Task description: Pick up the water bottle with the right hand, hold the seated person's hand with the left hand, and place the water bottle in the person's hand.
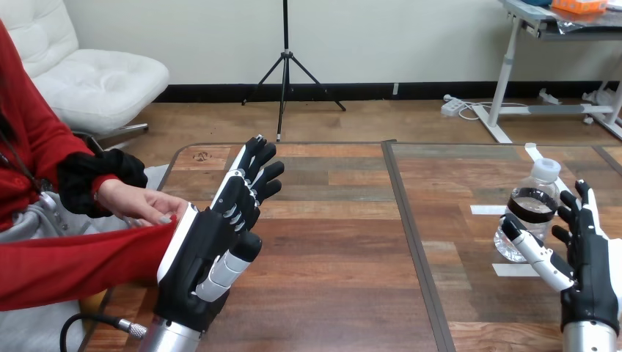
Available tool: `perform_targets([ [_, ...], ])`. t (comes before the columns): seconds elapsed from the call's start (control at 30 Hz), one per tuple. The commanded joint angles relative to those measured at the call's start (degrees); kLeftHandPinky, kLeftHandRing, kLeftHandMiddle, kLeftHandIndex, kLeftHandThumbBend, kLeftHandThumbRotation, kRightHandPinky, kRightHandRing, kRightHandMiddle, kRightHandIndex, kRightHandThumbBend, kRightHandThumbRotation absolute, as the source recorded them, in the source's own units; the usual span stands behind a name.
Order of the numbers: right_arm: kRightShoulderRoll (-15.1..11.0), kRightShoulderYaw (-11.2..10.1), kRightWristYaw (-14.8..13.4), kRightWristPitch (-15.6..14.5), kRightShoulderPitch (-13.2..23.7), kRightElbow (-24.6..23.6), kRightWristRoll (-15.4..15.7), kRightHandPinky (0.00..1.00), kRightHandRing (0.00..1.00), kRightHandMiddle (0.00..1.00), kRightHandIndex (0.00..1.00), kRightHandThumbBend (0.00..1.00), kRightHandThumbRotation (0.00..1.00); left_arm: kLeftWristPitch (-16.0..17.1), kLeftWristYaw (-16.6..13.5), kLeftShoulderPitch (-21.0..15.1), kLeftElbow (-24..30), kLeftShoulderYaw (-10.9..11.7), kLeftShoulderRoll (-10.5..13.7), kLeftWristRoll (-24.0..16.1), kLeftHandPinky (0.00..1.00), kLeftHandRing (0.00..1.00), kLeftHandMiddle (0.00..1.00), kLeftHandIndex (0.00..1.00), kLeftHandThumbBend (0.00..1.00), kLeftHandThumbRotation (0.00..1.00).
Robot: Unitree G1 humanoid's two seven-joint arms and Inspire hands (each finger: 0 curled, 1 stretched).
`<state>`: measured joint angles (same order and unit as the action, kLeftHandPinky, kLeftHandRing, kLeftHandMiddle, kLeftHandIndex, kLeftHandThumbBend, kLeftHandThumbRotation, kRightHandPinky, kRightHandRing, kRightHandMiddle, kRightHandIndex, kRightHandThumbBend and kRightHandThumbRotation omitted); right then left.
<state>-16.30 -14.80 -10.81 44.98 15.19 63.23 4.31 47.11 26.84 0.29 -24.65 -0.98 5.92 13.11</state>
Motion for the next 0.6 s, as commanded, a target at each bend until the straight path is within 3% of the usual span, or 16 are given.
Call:
perform_targets([
  [0.0,-1.36,0.37,1.05,-1.59,5.53,1.21,-0.83,0.9,0.95,0.95,1.0,1.0,0.52,-0.08,0.1,-1.22,3.75,0.56,0.31,1.08,0.91,0.93,0.97,0.99,1.0,0.86],
  [0.27,-2.3,0.91,0.81,-4.35,7.07,3.26,-0.27,0.9,0.95,0.96,1.0,1.0,0.53,-0.49,0.25,-0.96,4.42,0.56,0.38,1.33,0.91,0.93,0.97,1.0,1.0,0.86],
  [0.57,-2.84,-0.14,2.92,-6.82,8.99,5.66,-2.04,0.92,0.97,0.96,1.0,1.0,0.54,-0.74,0.65,-0.78,4.92,0.61,0.28,1.88,0.91,0.94,0.97,1.0,1.0,0.85],
])
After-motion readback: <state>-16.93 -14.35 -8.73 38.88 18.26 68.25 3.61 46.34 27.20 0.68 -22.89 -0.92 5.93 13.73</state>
